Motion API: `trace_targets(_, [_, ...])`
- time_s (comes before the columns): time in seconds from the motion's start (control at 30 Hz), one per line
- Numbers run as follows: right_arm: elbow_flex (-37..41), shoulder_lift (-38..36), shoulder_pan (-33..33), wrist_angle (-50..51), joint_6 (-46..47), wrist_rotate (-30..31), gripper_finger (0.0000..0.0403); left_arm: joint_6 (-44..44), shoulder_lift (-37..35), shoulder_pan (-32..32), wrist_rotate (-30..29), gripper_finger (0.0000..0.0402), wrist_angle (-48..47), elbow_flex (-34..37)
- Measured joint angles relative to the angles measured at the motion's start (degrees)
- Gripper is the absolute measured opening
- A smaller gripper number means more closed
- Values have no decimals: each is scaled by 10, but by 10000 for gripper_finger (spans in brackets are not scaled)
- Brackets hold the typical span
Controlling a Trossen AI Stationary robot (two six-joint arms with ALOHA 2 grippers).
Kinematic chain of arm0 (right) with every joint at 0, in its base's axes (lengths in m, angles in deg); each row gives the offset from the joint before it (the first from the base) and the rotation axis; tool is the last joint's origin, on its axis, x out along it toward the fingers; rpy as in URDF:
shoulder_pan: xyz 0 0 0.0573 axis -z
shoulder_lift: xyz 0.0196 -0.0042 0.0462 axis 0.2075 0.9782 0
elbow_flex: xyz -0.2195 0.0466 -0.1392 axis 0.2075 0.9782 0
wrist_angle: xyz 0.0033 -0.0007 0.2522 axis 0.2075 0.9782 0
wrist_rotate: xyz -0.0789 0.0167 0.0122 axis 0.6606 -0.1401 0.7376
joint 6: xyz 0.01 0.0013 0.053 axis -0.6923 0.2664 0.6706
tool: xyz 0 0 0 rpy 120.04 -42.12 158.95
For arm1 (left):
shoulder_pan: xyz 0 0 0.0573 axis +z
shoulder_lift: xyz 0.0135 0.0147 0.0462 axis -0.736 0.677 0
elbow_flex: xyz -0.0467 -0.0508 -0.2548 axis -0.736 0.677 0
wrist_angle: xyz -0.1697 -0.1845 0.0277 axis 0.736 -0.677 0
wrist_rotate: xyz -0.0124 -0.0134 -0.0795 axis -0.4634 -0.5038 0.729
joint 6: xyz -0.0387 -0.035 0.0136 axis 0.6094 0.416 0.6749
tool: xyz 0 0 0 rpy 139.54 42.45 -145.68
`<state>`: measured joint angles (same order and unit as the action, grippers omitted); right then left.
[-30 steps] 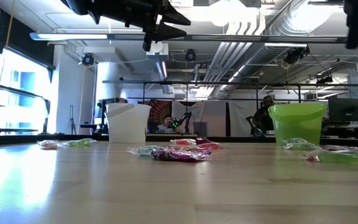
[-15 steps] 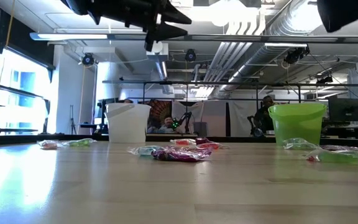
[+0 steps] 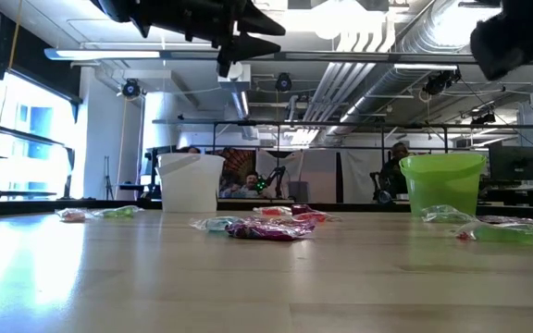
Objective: Sort candy by brand, put in halloween buckets
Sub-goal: Put the violet candy into the green bucket
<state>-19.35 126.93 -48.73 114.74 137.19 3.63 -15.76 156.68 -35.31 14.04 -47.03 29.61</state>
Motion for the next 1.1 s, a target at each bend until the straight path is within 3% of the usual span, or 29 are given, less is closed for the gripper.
trace_targets(0.2, [73, -21, 8, -67, 7, -28, 197, 0, 0, 0, 3, 149, -1, 0])
trace_targets(0.5, [154, -58, 24, -126, 11, -15, 197, 5, 0, 0, 4, 149, -4, 0])
trace_targets(0.8, [167, -59, 48, -140, -26, 15, 197, 5, 0, 0, 4, 149, -7, 0])
trace_targets(1.1, [192, -61, 69, -170, -32, 3, 190, 5, 0, 0, 3, 149, -10, 0])
